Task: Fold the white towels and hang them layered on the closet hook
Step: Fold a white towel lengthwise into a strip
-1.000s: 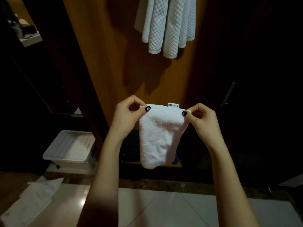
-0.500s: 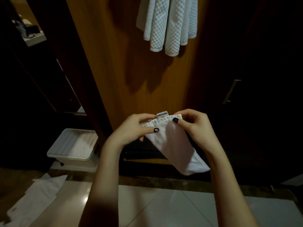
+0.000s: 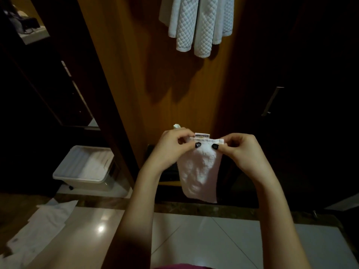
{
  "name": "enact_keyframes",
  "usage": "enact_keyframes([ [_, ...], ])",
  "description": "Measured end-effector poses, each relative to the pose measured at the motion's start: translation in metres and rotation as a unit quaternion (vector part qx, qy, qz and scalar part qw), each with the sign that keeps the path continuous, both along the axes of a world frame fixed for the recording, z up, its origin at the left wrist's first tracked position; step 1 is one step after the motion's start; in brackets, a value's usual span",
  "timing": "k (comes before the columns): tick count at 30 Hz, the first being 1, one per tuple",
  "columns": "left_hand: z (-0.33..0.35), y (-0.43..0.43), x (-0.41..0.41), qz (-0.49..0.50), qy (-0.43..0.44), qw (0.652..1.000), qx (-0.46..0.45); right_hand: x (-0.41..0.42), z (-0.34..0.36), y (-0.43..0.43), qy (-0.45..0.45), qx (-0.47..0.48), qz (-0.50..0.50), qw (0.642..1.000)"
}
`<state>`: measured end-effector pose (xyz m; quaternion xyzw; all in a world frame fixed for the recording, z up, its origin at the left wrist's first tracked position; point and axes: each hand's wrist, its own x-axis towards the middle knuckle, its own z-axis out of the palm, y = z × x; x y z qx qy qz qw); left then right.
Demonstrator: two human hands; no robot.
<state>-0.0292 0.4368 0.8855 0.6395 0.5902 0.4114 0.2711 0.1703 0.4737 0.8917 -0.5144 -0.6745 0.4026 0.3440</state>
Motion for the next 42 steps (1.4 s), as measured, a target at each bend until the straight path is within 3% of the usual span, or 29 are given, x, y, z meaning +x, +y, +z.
enact_keyframes([
  [4, 0.004, -0.004, -0.001, -0.002, 0.038, 0.999, 0.013, 0.0, 0.0, -0.004, -0.003, 0.018, 0.005, 1.0],
  [11, 0.014, -0.014, -0.009, -0.026, -0.079, 0.992, 0.093, -0.016, 0.004, -0.009, 0.215, -0.004, 0.048, 0.976],
  [15, 0.019, -0.018, -0.009, -0.047, -0.171, 0.982, 0.068, -0.024, 0.008, -0.006, 0.258, -0.017, 0.084, 0.962],
  [20, 0.03, -0.017, -0.007, -0.074, -0.184, 0.979, 0.039, -0.027, 0.016, -0.004, 0.301, -0.032, 0.165, 0.939],
  [27, 0.042, -0.02, -0.014, -0.094, -0.202, 0.974, 0.029, -0.023, 0.031, -0.002, 0.257, -0.01, 0.208, 0.944],
  [32, 0.041, -0.015, -0.01, -0.048, -0.129, 0.989, 0.046, -0.024, 0.034, -0.001, 0.224, 0.025, 0.174, 0.958],
  [42, 0.048, -0.005, -0.008, -0.059, -0.115, 0.991, 0.039, -0.022, 0.036, 0.009, 0.199, 0.046, 0.178, 0.963],
])
